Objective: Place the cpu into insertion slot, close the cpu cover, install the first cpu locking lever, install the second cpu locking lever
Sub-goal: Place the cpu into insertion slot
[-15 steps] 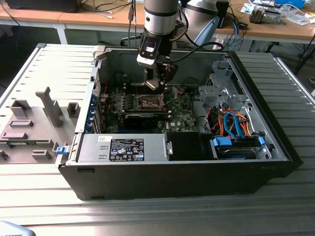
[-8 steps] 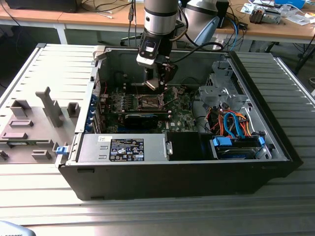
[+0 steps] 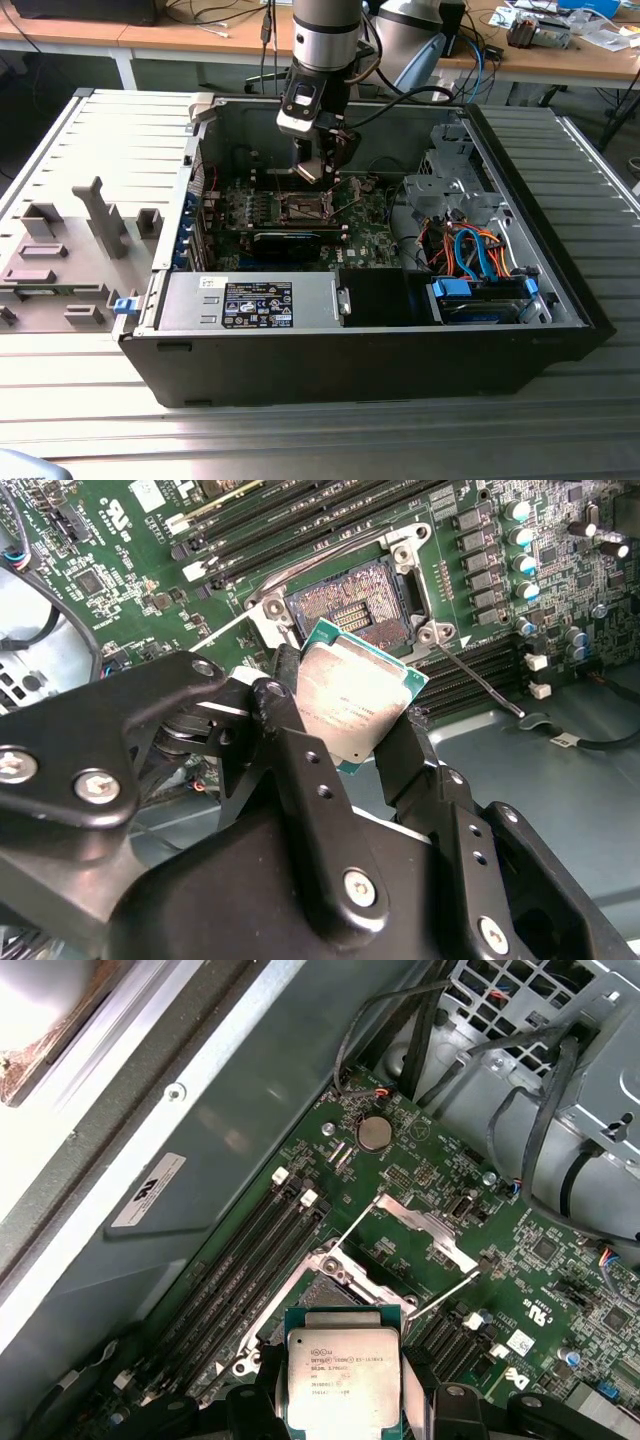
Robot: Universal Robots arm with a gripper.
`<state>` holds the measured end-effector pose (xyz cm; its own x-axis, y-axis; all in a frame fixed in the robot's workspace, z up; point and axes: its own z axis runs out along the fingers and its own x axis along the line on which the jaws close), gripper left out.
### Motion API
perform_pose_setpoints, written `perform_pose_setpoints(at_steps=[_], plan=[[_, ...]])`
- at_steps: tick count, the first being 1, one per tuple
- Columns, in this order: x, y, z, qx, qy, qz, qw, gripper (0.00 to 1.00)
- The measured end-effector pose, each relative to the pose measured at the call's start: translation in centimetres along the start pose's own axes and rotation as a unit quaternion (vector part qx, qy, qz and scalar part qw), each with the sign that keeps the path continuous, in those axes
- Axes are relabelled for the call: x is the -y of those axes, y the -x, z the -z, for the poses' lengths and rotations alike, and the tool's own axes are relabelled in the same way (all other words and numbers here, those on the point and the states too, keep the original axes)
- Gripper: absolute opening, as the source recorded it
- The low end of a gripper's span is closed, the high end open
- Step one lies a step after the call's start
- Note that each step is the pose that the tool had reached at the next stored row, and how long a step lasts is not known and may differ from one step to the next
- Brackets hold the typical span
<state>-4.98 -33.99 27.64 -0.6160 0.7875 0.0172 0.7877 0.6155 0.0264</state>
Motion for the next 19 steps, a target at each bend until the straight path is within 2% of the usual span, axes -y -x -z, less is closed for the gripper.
perform_pose_setpoints(at_steps=[19], plan=[[0.0,0.0,-0.03,0.0005,0.0003,-0.018,0.99983,0.55]])
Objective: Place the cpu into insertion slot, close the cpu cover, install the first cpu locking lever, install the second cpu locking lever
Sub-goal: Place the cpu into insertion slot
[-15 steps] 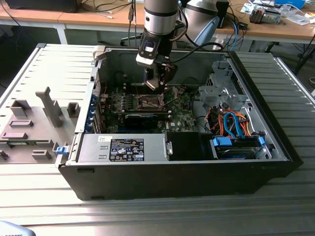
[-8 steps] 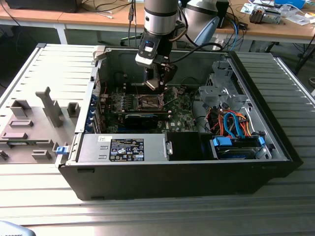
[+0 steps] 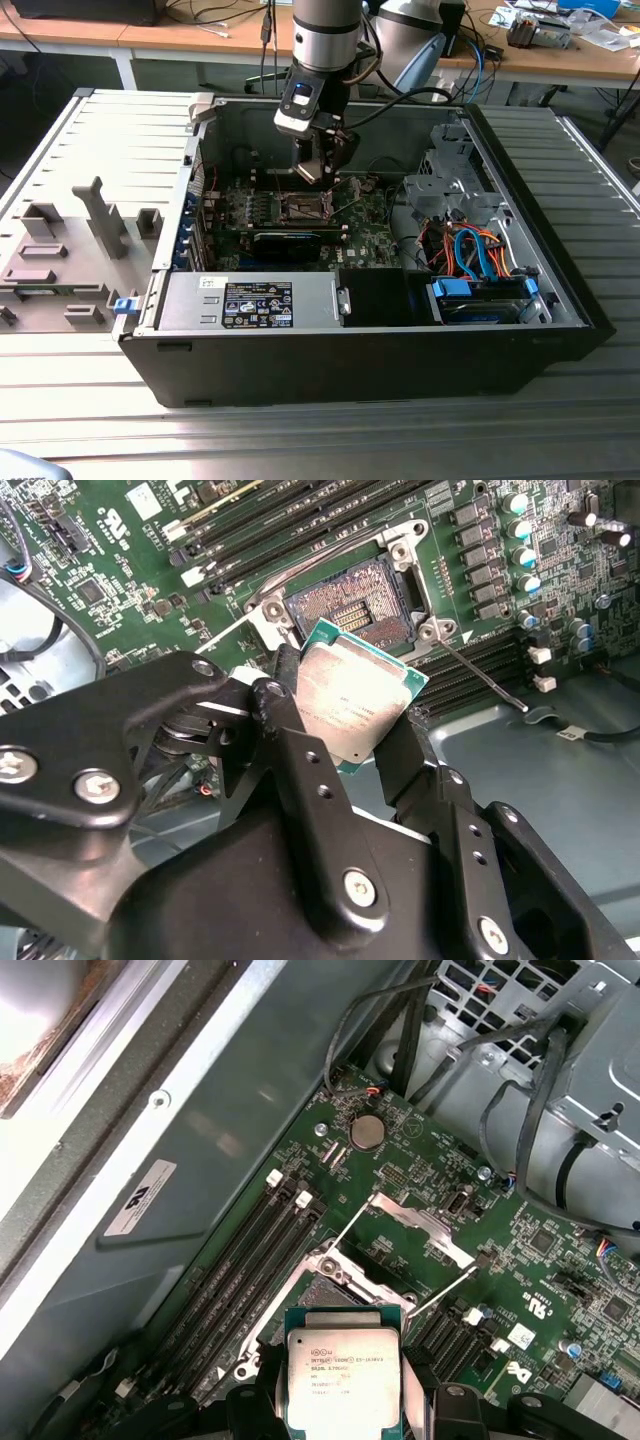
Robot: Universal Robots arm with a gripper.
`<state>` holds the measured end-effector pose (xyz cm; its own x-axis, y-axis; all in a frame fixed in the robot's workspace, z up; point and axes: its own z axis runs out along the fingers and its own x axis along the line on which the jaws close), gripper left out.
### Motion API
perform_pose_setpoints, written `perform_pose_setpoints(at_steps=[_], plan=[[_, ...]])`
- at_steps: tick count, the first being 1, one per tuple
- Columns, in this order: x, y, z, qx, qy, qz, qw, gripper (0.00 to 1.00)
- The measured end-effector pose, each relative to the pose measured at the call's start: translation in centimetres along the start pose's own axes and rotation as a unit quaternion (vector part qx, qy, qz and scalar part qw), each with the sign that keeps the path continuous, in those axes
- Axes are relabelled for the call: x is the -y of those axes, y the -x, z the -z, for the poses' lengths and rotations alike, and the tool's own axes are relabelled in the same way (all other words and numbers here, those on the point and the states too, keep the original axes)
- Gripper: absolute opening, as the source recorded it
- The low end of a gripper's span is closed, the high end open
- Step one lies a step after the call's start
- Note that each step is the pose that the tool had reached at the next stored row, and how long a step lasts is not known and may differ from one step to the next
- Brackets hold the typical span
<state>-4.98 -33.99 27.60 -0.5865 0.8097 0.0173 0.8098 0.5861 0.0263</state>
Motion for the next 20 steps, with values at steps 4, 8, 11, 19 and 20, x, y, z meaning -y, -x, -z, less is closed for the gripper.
perform_pose_setpoints(at_steps=[4,8,11,19,20], plan=[[0.0,0.0,-0.01,0.0001,0.0,-0.002,1.0,0.55],[0.0,0.0,-0.01,0.0001,0.0001,-0.003,0.99999,0.55],[0.0,0.0,-0.01,0.0001,0.0001,-0.004,0.99999,0.55],[0.0,0.0,-0.01,0.0002,0.0001,-0.007,0.99997,0.55],[0.0,0.0,-0.01,0.0002,0.0001,-0.008,0.99997,0.55]])
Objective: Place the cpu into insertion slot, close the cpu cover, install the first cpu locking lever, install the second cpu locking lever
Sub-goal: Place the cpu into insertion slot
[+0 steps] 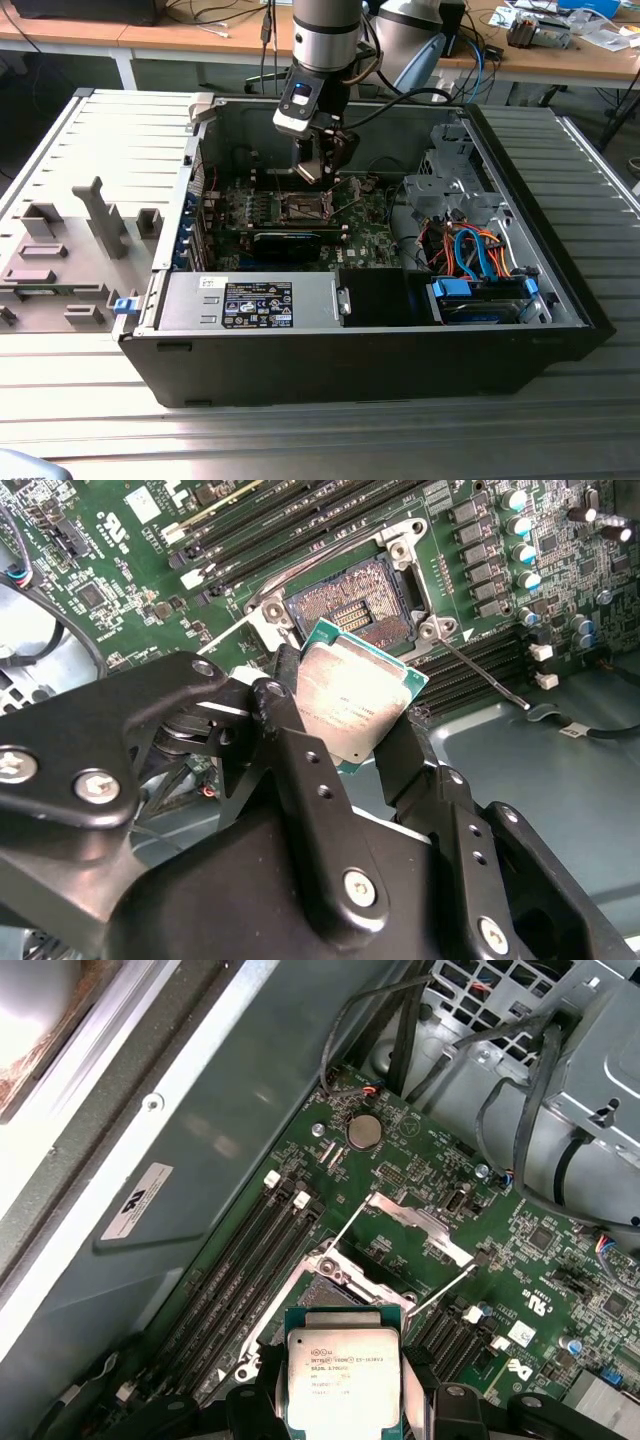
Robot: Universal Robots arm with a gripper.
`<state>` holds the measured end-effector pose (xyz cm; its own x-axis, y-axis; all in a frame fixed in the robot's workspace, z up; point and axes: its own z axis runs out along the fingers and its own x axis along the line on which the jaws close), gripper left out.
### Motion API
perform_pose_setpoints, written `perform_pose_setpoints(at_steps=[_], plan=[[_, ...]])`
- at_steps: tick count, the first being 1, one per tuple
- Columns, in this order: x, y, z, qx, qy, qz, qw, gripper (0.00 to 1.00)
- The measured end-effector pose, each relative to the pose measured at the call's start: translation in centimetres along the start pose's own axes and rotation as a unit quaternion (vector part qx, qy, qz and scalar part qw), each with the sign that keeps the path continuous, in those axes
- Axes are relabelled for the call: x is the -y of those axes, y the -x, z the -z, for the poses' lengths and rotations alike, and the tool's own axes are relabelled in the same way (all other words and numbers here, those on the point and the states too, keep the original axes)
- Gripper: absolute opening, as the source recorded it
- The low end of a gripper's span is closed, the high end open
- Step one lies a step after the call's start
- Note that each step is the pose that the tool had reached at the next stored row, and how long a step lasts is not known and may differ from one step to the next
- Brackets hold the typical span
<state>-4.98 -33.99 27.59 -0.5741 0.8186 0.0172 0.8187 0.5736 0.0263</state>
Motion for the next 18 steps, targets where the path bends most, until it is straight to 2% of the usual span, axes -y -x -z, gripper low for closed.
perform_pose_setpoints(at_steps=[18], plan=[[0.0,0.0,-0.02,0.0002,0.0002,-0.008,0.99997,0.55]])
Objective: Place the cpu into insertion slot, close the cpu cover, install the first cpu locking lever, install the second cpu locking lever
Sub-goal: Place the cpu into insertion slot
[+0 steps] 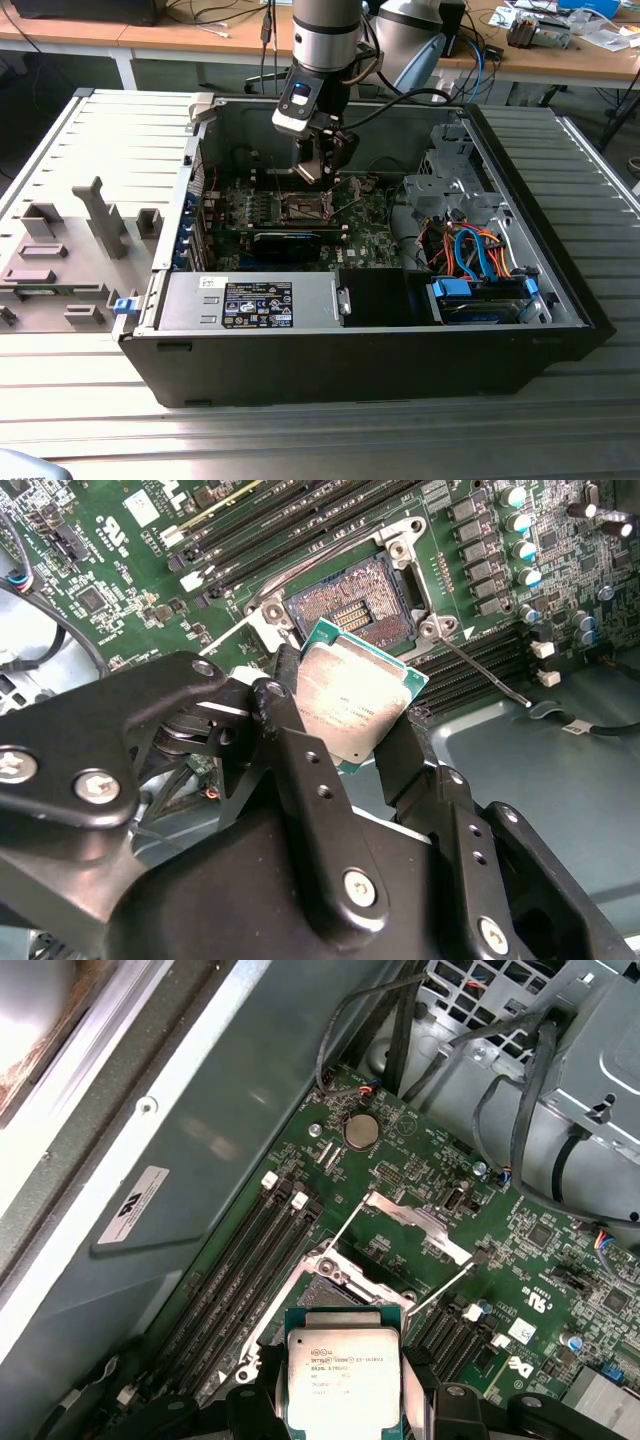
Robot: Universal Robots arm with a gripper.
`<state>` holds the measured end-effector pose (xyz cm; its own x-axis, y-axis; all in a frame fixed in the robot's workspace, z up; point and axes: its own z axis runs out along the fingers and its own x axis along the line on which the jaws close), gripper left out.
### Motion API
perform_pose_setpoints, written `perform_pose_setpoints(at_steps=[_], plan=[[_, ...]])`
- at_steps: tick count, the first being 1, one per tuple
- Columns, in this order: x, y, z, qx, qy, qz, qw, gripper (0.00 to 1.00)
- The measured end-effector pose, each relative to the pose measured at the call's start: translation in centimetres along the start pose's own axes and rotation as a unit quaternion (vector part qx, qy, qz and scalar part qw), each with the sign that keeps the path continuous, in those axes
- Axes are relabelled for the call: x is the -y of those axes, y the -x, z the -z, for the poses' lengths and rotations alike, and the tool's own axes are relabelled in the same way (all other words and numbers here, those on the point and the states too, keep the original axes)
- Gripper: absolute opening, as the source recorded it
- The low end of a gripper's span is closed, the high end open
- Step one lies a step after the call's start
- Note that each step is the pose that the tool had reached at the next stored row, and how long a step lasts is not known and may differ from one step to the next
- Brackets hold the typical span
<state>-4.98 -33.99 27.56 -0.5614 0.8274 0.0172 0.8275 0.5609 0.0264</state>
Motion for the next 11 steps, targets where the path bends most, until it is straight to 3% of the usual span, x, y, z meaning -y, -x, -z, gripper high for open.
perform_pose_setpoints(at_steps=[11], plan=[[0.0,0.0,-0.01,0.0002,0.0001,-0.006,0.99998,0.55]])
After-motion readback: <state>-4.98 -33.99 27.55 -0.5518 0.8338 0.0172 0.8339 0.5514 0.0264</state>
